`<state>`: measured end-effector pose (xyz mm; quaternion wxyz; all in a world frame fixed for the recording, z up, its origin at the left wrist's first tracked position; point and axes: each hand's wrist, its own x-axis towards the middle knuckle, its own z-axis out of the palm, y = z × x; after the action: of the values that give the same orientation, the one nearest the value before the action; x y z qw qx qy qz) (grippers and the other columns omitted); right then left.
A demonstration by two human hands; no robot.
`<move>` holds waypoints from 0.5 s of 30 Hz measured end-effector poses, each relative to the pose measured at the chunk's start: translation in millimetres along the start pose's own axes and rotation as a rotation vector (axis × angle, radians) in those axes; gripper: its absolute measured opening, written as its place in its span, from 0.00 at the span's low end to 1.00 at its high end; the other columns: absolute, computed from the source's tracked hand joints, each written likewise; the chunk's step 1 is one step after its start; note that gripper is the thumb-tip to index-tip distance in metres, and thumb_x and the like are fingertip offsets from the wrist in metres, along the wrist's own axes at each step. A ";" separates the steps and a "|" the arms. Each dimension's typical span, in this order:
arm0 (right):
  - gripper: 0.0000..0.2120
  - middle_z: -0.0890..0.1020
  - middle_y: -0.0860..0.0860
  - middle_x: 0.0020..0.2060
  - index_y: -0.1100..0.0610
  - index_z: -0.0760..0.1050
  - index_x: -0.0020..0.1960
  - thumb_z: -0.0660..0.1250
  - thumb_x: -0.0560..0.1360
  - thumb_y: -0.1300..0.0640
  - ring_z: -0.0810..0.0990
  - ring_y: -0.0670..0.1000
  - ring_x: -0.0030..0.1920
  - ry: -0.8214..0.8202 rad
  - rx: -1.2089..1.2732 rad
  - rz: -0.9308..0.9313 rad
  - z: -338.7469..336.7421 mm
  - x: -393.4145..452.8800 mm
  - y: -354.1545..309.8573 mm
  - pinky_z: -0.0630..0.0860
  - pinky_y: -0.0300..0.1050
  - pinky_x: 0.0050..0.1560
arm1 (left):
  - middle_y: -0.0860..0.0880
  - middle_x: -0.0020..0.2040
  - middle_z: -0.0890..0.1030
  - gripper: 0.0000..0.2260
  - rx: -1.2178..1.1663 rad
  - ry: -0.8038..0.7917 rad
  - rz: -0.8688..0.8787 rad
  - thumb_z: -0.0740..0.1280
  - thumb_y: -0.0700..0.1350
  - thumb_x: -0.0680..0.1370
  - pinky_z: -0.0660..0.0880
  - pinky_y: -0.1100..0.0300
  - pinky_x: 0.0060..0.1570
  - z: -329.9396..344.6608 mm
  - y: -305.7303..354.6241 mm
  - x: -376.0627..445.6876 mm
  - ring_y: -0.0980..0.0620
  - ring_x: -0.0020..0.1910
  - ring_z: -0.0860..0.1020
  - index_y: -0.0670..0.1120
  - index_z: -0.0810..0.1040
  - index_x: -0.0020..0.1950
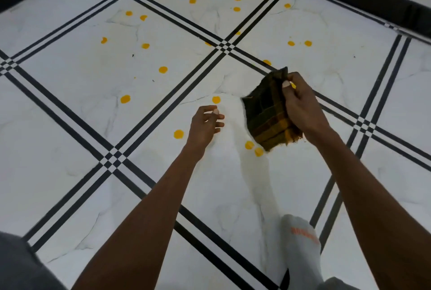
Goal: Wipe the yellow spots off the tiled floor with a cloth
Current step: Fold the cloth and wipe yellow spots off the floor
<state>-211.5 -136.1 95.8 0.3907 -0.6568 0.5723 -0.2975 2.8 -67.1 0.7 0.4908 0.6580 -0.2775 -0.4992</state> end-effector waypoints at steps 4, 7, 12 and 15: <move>0.10 0.80 0.55 0.43 0.52 0.73 0.61 0.54 0.87 0.51 0.79 0.59 0.41 -0.018 -0.325 -0.048 16.2 -10.9 2.1 0.75 0.52 0.45 | 0.40 0.55 0.85 0.11 0.037 0.043 0.010 0.64 0.43 0.85 0.82 0.50 0.53 -9.5 -15.0 -2.6 0.47 0.45 0.84 0.42 0.75 0.66; 0.12 0.81 0.57 0.47 0.57 0.73 0.61 0.54 0.87 0.54 0.81 0.61 0.45 -0.302 -0.543 0.015 54.8 -25.8 19.6 0.78 0.54 0.48 | 0.40 0.54 0.84 0.11 0.127 0.101 0.020 0.65 0.43 0.84 0.82 0.51 0.52 -28.8 -25.7 -4.6 0.48 0.44 0.84 0.42 0.75 0.66; 0.12 0.81 0.55 0.45 0.59 0.79 0.55 0.57 0.85 0.58 0.81 0.57 0.45 -0.373 -0.568 0.044 90.0 -36.6 69.1 0.76 0.49 0.46 | 0.43 0.53 0.84 0.09 0.378 0.255 0.055 0.66 0.44 0.83 0.83 0.51 0.51 -81.4 -51.4 -7.1 0.49 0.42 0.85 0.45 0.77 0.62; 0.16 0.80 0.60 0.63 0.58 0.78 0.67 0.62 0.85 0.51 0.78 0.62 0.66 -0.295 -0.632 -0.061 97.7 -40.0 103.1 0.77 0.58 0.63 | 0.43 0.54 0.84 0.08 0.562 0.356 0.089 0.65 0.42 0.83 0.81 0.46 0.56 -107.5 -67.7 -12.4 0.46 0.50 0.83 0.43 0.77 0.62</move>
<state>-189.9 -84.0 -40.6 0.2375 -0.7980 0.5535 -0.0193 89.9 7.8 -54.8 0.3523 0.8317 -0.3427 -0.2582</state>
